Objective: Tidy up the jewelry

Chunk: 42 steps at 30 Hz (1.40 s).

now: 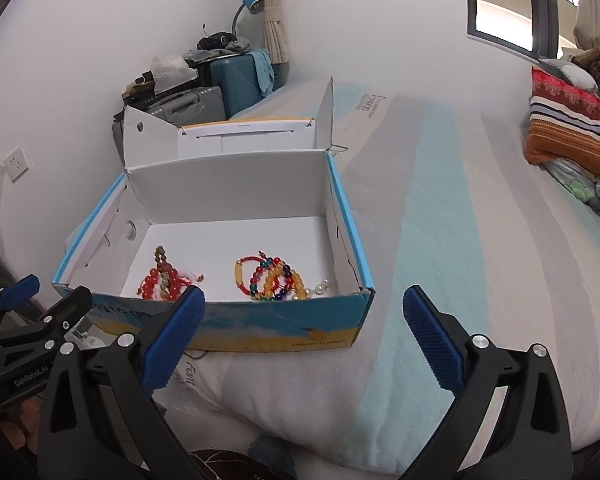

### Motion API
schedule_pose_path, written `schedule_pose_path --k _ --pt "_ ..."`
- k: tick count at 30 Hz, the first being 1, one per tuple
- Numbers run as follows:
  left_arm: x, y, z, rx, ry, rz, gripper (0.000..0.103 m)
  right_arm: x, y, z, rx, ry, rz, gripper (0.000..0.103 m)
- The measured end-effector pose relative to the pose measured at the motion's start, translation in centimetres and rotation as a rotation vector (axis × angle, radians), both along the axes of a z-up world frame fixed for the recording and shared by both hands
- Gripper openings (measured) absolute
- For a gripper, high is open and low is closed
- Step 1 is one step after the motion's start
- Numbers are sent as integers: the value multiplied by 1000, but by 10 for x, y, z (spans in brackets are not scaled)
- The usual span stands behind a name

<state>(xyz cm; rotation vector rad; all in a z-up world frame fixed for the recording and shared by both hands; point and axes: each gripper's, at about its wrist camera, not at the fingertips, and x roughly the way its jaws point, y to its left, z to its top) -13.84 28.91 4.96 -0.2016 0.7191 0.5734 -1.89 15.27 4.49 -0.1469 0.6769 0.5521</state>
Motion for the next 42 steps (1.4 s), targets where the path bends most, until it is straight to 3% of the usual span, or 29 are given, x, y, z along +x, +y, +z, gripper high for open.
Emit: schedule_pose_path --k 26,32,42 --pt "4 -1 -3 -48 -15 -8 97 0 2 -3 -16 -11 -7 95" --pt "7 -4 -2 -16 -10 6 97 0 1 -3 -20 -10 -9 95" --pt "9 1 -3 -53 0 5 97 0 0 -4 -19 -6 -5 95"
